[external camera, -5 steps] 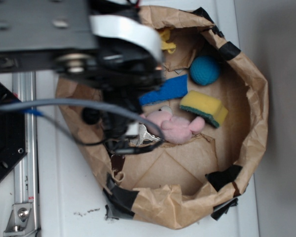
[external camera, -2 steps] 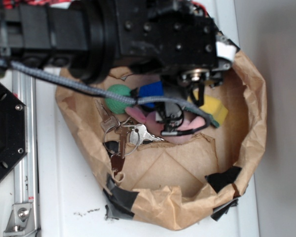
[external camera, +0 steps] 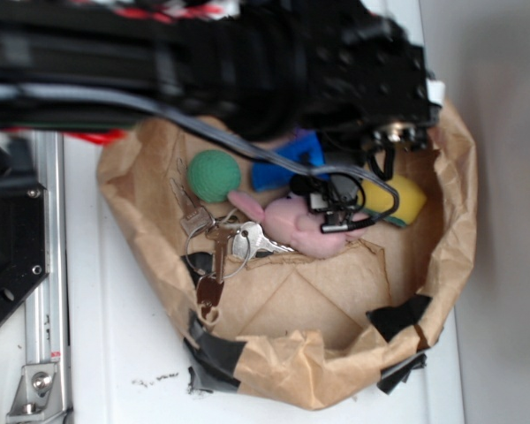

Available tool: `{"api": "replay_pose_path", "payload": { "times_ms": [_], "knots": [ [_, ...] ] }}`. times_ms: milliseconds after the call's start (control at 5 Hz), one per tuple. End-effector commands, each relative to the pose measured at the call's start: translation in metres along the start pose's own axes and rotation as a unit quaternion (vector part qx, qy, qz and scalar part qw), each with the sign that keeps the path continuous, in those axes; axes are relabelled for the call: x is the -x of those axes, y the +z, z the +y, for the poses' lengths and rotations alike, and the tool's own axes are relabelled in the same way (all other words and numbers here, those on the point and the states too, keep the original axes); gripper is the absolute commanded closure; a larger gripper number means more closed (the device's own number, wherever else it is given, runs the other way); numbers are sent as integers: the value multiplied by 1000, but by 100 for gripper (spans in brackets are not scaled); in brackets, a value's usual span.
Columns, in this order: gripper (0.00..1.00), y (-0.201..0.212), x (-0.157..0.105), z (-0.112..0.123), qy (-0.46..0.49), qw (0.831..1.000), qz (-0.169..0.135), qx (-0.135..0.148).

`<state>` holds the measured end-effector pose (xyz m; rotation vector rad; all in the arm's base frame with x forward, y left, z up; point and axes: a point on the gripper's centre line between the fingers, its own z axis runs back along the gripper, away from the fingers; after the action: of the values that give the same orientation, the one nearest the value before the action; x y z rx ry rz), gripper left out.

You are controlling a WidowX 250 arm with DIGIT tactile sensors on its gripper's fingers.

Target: Grab the blue sponge.

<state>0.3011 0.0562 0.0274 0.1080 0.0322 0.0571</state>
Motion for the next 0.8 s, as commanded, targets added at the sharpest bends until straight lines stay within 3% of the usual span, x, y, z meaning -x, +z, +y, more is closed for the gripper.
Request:
{"api": "replay_pose_path", "payload": {
  "times_ms": [0, 200, 400, 600],
  "knots": [
    [0, -1, 15, -48, -120, 991, -25, 54],
    [0, -4, 41, -61, -126, 989, -5, 81],
    [100, -11, 54, -73, -127, 989, 24, 72],
    [100, -15, 55, -76, -128, 989, 45, 64]
  ]
}}
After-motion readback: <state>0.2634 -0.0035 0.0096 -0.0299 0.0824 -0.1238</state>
